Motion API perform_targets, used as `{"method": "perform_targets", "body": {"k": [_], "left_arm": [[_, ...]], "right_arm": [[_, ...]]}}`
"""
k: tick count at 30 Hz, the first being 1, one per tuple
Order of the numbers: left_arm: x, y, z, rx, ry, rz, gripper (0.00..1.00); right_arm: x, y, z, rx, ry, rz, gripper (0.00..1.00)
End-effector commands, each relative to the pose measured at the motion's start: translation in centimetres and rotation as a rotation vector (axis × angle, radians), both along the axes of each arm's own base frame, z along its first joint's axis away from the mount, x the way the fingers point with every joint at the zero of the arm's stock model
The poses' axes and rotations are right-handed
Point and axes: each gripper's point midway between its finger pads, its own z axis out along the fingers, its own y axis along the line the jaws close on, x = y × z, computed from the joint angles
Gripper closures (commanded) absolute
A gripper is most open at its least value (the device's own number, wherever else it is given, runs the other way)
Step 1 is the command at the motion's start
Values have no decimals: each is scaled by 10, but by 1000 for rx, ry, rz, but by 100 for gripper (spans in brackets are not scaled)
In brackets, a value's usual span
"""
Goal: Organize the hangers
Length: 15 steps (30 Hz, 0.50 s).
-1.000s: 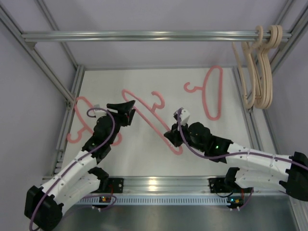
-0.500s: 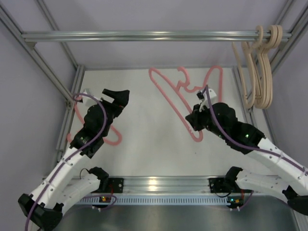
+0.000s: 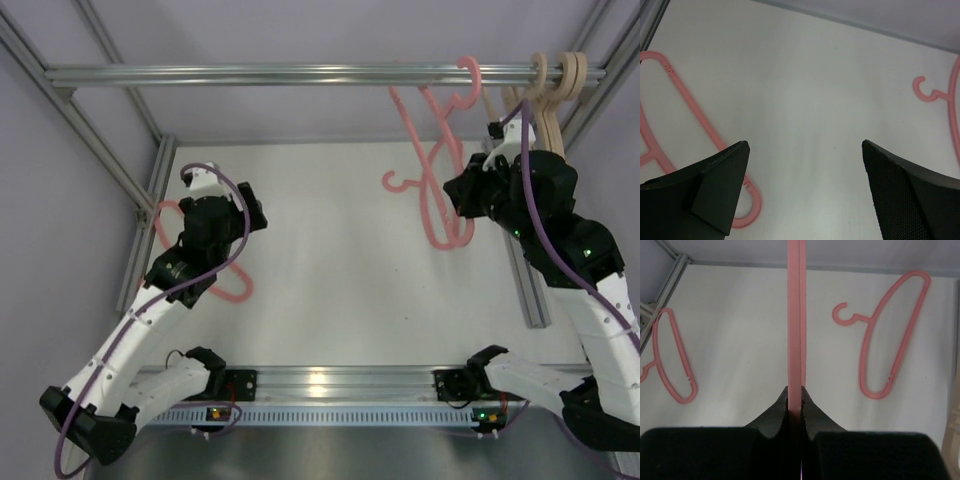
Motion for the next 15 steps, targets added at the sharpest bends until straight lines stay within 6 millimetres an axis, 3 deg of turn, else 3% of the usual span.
{"method": "perform_targets", "body": {"k": [1, 5, 15], "left_arm": [[-1, 2, -18, 147, 92, -65, 2], [0, -1, -42, 228, 183, -109, 2], [-6, 10, -75, 327, 276, -110, 2]], "right_arm": [[4, -4, 2, -13, 56, 37, 100], [15, -14, 2, -2, 96, 18, 100], [42, -34, 4, -16, 123, -42, 100]]}}
